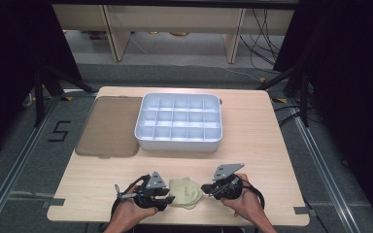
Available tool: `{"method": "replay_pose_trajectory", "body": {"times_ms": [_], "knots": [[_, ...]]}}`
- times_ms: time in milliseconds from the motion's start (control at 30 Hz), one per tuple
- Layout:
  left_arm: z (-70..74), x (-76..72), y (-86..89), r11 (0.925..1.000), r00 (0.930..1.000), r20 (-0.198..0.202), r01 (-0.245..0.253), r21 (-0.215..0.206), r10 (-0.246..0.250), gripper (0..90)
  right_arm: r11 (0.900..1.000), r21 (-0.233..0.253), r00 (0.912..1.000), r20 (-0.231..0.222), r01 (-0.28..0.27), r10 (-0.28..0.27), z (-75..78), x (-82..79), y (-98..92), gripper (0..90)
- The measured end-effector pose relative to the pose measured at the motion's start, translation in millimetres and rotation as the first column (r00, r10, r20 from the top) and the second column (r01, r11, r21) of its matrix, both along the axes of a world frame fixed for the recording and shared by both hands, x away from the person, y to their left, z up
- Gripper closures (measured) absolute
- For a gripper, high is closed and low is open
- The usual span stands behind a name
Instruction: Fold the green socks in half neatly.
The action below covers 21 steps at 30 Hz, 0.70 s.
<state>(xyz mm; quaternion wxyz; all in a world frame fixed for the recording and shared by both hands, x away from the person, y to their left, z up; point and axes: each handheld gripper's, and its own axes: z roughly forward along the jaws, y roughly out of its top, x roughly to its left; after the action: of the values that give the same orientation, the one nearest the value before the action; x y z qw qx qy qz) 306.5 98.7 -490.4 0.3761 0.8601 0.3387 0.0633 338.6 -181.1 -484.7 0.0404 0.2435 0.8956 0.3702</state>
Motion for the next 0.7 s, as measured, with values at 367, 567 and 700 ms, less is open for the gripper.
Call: {"method": "replay_pose_trajectory", "body": {"times_ms": [367, 567, 700], "knots": [[-4.6, 4.8, 5.5, 0.9941, 0.9857, -0.137, -0.104, -0.033, 0.098, 42.0, 1.0, -0.004, 0.9998, 0.016, -0.008, 0.008, 0.8, 0.0, -0.3, 85.5], [-7.2, 6.1, -0.3, 0.9926, 0.9819, -0.153, -0.118, -0.029, 0.112, 41.2, 1.0, -0.005, 0.9998, 0.018, -0.003, 0.003, 0.6, -0.4, -0.4, 85.0], [-8.1, 5.5, -2.8, 0.9909, 0.9808, -0.148, -0.132, -0.024, 0.127, 41.4, 1.0, 0.002, 0.9998, 0.016, -0.01, 0.01, 0.7, -0.5, -0.3, 84.7]]}}
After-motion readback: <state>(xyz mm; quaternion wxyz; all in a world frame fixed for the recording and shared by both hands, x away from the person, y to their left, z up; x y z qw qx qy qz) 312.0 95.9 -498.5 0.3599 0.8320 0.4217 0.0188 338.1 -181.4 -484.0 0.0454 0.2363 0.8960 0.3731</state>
